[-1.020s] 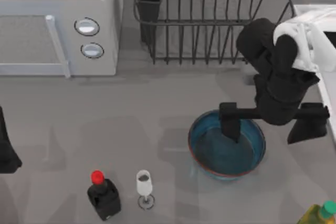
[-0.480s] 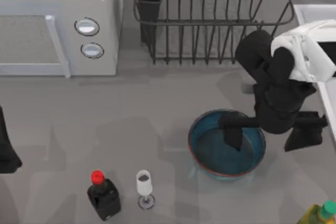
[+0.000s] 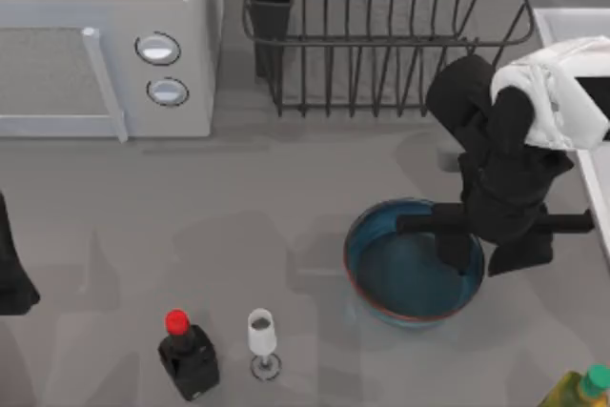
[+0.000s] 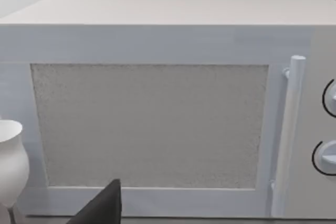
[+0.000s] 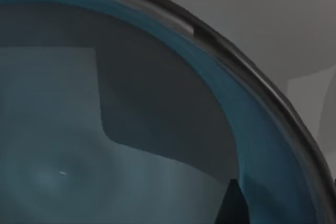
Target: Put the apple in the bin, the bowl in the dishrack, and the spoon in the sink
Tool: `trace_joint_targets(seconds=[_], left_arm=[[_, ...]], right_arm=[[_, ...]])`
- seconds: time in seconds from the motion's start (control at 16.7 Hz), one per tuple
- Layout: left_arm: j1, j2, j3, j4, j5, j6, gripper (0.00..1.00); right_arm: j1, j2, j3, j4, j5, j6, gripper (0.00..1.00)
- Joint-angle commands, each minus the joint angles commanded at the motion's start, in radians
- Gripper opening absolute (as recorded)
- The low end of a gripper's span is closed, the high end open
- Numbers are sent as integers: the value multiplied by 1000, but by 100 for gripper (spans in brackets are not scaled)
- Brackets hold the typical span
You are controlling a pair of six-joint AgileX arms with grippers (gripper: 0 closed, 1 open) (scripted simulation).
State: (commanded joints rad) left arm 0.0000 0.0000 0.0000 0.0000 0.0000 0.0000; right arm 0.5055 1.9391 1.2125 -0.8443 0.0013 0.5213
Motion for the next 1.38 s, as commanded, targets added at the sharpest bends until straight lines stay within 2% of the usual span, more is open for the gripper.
trace_joint_targets(seconds=[0.12, 0.18, 0.78, 1.2, 1.38], left_arm=[[0, 0, 0, 0, 0, 0, 100], [0, 0, 0, 0, 0, 0, 100], [0, 0, 0, 0, 0, 0, 100], [0, 0, 0, 0, 0, 0, 100], [0, 0, 0, 0, 0, 0, 100]], right_arm=[[0, 0, 0, 0, 0, 0, 2], [0, 0, 0, 0, 0, 0, 0], [0, -8, 16, -17, 0, 0, 0], [-1, -80, 208, -308, -2, -3, 0], [-4, -111, 266, -377, 0, -4, 0]])
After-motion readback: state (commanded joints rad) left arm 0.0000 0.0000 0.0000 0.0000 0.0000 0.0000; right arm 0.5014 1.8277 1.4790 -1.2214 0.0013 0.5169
